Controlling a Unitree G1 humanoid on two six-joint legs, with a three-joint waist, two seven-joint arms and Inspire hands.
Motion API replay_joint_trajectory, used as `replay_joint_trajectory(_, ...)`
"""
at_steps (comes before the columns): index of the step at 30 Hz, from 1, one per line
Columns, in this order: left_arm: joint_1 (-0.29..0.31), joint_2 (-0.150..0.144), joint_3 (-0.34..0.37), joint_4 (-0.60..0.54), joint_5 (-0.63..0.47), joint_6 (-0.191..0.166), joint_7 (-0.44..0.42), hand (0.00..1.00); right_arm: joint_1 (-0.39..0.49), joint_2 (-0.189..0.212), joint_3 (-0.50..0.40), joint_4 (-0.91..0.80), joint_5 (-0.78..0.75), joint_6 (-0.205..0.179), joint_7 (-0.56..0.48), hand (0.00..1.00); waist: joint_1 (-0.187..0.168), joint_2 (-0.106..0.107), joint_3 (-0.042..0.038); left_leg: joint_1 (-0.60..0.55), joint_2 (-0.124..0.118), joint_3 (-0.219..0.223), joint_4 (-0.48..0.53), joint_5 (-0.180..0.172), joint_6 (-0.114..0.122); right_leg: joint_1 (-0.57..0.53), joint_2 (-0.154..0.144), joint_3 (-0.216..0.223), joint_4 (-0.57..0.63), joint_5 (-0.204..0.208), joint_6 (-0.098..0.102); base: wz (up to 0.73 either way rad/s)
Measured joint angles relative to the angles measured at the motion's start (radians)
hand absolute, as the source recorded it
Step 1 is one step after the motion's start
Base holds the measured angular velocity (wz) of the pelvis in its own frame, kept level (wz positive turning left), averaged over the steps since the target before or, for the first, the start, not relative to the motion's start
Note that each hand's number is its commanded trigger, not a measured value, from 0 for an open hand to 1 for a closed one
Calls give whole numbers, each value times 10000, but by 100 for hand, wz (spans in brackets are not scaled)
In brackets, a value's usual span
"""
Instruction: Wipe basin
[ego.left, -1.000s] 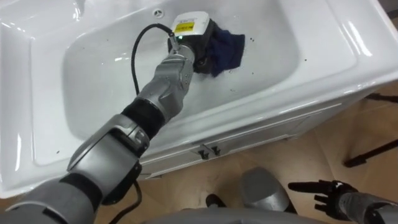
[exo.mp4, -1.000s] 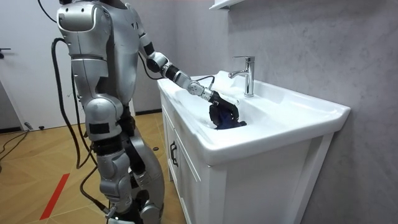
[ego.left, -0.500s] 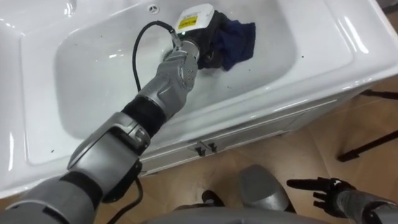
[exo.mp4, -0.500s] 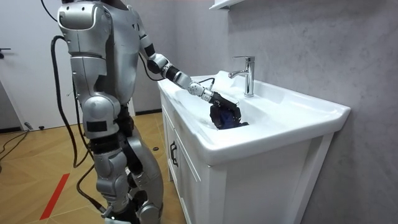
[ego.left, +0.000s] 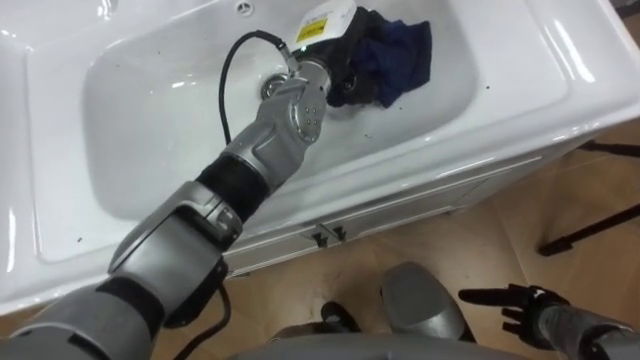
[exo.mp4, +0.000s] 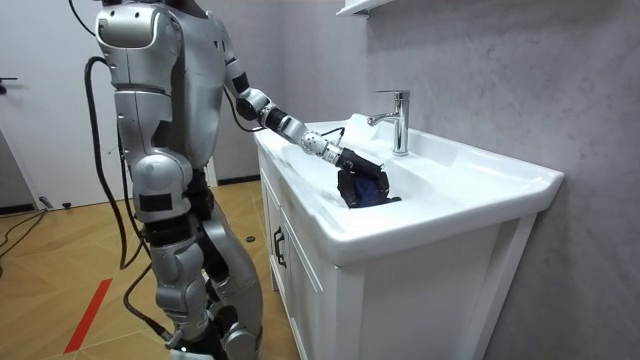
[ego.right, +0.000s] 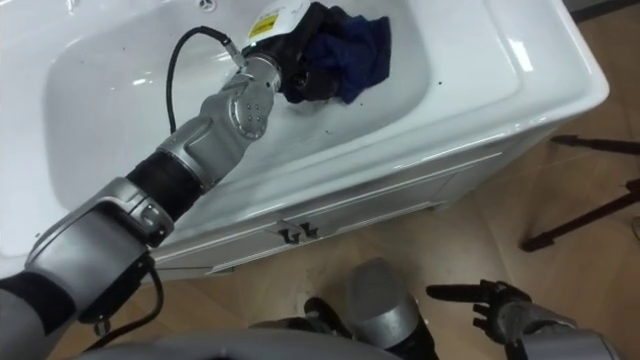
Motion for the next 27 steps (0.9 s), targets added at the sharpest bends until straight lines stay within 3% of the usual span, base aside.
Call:
replay_joint_trajectory(7,351,16,4,68,73,-638,47,100,106,-14,-31,-129,17,32,373,0,1,-12,8,99,2,-40,-9,0,-4,181,-24,-142,-17,-56,-28,7)
replay_joint_trajectory(10,532,18,9,254,123,-869,123,100,259,3,-41,-226,15,123,451,0,0,-110,76,406,1,-10,-107,-17,-41,438,-30,-152,-29,-105,-50,0)
replay_joint_trajectory(13,630,-1,184,490,147,-1107,146,100,280,-2,-173,-188,14,265,465,0,-15,-116,81,516,7,-1,-152,-22,-57,543,-20,-154,-82,-113,-56,0)
replay_joint_trajectory(16,746,102,219,982,153,-1657,324,100,356,-13,-428,-283,-80,392,479,0,0,-214,130,675,3,18,-210,-7,-82,678,-24,-179,-99,-121,-70,-3)
replay_joint_trajectory(21,848,268,219,1295,419,-1995,323,100,310,-6,-744,-428,25,443,478,0,17,-309,101,754,5,-27,-191,-1,-92,821,-4,-184,-185,-117,-73,1)
replay_joint_trajectory(27,1236,458,594,1659,1188,-2330,278,100,522,-17,-1110,-451,-163,465,484,0,365,-432,36,1046,73,121,-175,-34,-148,1041,73,-32,-182,-119,-96,-9)
